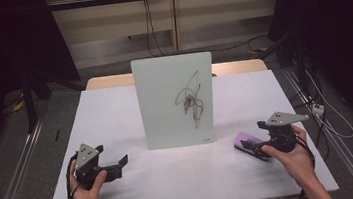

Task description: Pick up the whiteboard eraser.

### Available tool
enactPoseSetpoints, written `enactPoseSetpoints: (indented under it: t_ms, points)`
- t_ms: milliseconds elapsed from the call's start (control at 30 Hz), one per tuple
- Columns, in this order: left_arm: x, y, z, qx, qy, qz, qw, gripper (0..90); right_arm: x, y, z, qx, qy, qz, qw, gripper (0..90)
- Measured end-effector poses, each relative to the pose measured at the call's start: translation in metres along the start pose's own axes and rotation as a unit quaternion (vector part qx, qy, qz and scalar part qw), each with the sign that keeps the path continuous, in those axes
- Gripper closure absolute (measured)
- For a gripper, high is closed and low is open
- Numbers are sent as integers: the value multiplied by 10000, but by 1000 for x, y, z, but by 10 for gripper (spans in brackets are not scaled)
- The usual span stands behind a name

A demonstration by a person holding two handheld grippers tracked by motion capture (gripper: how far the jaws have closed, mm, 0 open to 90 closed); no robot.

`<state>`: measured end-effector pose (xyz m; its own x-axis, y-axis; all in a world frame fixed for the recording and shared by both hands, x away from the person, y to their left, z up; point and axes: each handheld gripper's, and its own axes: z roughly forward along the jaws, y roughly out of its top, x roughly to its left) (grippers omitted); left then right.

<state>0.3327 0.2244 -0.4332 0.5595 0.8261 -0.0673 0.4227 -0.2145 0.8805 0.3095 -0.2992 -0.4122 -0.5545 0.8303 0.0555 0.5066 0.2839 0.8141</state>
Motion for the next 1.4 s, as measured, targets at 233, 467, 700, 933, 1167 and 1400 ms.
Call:
enactPoseSetpoints:
  t_ms: [233,467,700,933,1167,1400]
  points:
    - [0,0,1,13,-22,-11,10000,46,-5,14,2,313,120,-129,9994,86]
    - [0,0,2,27,-54,-37,10000,46,-14,19,12,602,206,-122,9979,104]
    - [1,-1,3,83,-112,-52,9999,46,-15,10,17,1035,348,-271,9936,142]
    - [3,-2,3,161,-124,-76,9998,46,-18,6,17,1383,342,-572,9881,217]
    - [3,-3,2,147,-84,-80,9998,46,-16,4,22,1689,459,-915,9803,306]
    - [2,-2,3,170,-98,-26,9998,46,-15,1,26,1904,471,-1071,9747,366]
